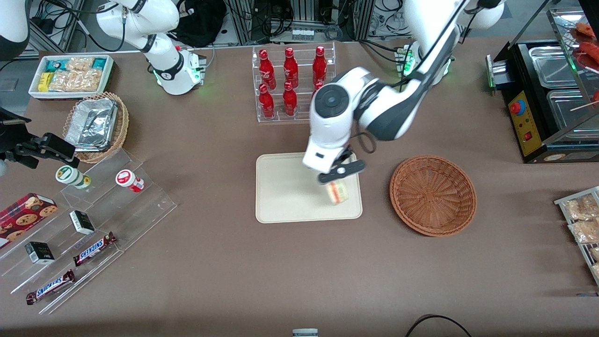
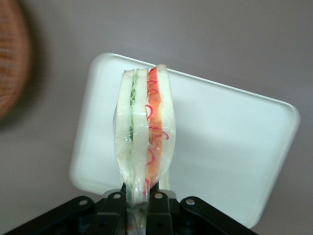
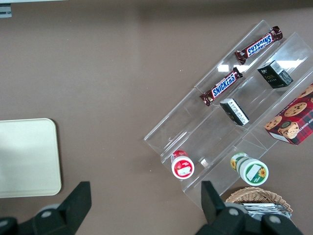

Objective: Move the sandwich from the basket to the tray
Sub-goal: 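Carry the sandwich with the left gripper over the cream tray, then lower the sandwich onto the tray and open the left gripper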

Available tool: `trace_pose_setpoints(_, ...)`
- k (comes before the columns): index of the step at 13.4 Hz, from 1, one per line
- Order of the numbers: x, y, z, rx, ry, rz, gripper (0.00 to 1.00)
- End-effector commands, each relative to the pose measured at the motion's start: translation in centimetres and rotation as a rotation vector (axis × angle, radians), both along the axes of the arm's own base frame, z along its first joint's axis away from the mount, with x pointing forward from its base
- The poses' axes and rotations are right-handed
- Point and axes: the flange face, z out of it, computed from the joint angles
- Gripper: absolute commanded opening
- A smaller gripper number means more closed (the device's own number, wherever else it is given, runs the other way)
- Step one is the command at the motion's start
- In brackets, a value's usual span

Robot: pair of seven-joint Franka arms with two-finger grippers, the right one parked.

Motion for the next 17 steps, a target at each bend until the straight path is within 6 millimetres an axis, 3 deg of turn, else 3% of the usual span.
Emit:
trace_pose_setpoints(1, 0.2, -2.9, -3.2, -0.037, -0.03, -0.053, 0.08)
trace_pose_setpoints(3, -1.0, -4.9, -5.4, -0.047, -0.052, -0.149, 0.08)
trace_pose_setpoints(7, -1.8, -5.5, -9.4, -0.032, -0.027, -0.241, 0.08)
trace_pose_setpoints(9, -1.7, -5.5, -10.1, -0.031, -0.018, -0.239, 0.08)
trace_pose_setpoints(12, -2.0, -5.5, -10.9, -0.022, -0.007, -0.247, 0.18)
trace_pose_setpoints(13, -1.9, -5.4, -11.0, -0.02, -0.005, -0.244, 0.3)
trace_pose_setpoints(14, -1.8, -5.4, -10.8, -0.022, -0.007, -0.24, 0.56)
trace_pose_setpoints(16, -2.2, -5.7, -10.6, -0.02, -0.007, -0.243, 0.94)
trace_pose_setpoints(17, -2.2, -5.7, -10.3, -0.02, -0.011, -0.241, 0.99)
